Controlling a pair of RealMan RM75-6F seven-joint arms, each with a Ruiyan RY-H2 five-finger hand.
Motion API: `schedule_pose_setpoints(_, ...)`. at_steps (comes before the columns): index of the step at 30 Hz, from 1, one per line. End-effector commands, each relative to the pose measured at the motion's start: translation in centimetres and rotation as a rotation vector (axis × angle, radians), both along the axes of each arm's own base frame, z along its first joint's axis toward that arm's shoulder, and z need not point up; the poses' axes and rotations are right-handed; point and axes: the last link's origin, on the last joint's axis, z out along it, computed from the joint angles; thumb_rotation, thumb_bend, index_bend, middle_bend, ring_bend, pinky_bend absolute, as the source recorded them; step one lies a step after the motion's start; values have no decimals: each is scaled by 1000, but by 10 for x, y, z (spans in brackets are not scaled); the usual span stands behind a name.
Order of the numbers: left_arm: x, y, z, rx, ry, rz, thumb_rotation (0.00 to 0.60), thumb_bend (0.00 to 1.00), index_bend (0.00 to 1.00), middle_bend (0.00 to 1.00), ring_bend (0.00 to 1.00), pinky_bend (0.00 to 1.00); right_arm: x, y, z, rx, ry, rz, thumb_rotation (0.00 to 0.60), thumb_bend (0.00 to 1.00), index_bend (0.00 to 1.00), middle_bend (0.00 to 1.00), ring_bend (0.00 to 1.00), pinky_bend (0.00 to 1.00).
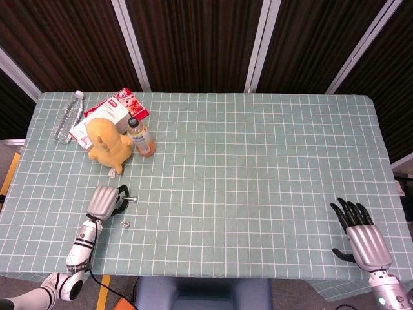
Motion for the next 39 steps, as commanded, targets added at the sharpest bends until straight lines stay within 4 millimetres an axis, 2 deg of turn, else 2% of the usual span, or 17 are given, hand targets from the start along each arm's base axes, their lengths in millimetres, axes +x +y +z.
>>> schedule_pose_setpoints(1, 3, -1, 4, -2, 1, -7, 600, 415, 523, 1000, 1000, 1000, 0, 0, 0, -1, -1, 1, 600, 154, 0, 0, 0, 0)
schedule_pose_setpoints(8, 10, -5, 9, 2, 12, -18, 600, 414, 521, 1000, 1000, 1000, 0, 0, 2, 4, -6, 1, 600, 153, 0, 0, 0, 0)
schedule_pose_setpoints(39, 31, -11, 7, -9, 74, -62, 600, 414, 484, 1000, 1000, 1000, 1, 1, 5, 7, -22, 0, 600, 153, 0, 0, 0, 0)
